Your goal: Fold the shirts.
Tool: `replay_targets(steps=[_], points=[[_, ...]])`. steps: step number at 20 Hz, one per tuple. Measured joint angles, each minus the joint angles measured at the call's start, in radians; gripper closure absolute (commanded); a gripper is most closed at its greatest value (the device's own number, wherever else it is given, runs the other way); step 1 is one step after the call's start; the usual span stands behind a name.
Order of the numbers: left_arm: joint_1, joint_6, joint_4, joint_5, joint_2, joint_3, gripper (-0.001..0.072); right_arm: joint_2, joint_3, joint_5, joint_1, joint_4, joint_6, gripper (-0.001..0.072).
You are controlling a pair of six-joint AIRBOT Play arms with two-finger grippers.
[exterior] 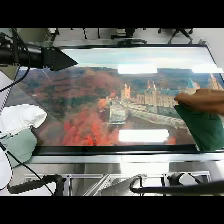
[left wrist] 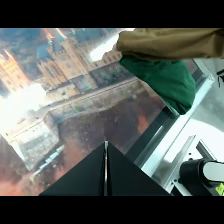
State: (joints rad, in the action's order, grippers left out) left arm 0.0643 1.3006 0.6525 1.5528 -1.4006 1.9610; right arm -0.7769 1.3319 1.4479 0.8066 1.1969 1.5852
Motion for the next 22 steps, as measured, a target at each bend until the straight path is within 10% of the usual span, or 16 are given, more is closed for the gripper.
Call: replay_targets(steps=[4, 6, 9, 12, 14, 22], points=[[0.041, -0.012, 0.001, 0.0, 0.0, 0.0, 0.069, 0.096, -0.246, 0.01, 0.005, 0.192, 0.071, 0.064], [0.051, -0.016, 0.001, 0.004, 0.0, 0.0, 0.069, 0.111, -0.317, 0.022, 0.006, 0.271, 0.086, 0.0167], [0.056, -0.019, 0.004, 0.008, -0.001, 0.0, 0.069, 0.103, -0.338, 0.021, 0.006, 0.319, 0.097, 0.0166], [0.047, -0.019, 0.008, 0.007, -0.002, 0.0, 0.069, 0.068, -0.233, -0.013, 0.003, 0.291, 0.086, 0.0256], [0.029, -0.02, 0.008, -0.001, -0.002, 0.0, 0.069, 0.042, -0.156, -0.047, 0.002, 0.171, 0.071, 0.0603], [0.003, -0.038, 0.009, -0.022, 0.102, -0.217, 0.069, 0.05, -0.155, -0.126, -0.254, -0.229, -0.09, 0.0694]])
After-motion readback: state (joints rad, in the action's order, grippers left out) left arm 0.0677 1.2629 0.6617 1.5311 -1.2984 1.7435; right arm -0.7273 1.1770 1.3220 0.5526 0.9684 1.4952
